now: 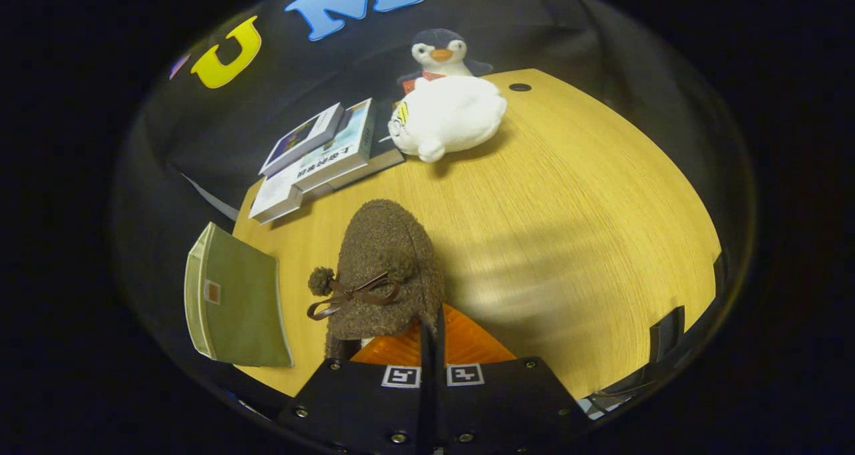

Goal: Open the storage box then place both shoes into the box .Put the left shoe in first, then the right shoe, with the right side of both shoes facing outward in a uniform manner.

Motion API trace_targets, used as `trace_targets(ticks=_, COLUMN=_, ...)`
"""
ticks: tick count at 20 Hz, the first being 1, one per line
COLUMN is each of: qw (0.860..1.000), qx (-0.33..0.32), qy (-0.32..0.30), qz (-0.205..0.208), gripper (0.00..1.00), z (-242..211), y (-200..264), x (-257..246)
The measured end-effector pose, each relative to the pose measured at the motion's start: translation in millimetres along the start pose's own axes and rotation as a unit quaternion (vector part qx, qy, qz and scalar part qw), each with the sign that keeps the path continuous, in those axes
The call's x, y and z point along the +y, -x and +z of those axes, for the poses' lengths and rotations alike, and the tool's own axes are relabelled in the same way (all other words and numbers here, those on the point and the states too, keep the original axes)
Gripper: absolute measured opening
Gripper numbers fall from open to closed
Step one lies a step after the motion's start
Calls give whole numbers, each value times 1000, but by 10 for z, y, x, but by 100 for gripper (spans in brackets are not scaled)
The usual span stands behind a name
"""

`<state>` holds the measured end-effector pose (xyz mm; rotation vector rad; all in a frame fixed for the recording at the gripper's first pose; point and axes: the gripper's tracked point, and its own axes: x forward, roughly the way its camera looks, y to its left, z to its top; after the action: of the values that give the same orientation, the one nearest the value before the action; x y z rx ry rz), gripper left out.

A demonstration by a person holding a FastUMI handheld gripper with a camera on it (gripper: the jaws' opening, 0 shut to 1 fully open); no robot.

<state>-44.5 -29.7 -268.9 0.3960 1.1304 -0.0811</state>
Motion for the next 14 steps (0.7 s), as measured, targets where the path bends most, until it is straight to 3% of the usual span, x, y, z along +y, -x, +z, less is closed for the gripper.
trace_targets(ticks=14, qw=993, qx=-12, qy=47, qz=106, gripper=0, z=310, y=282, x=1997)
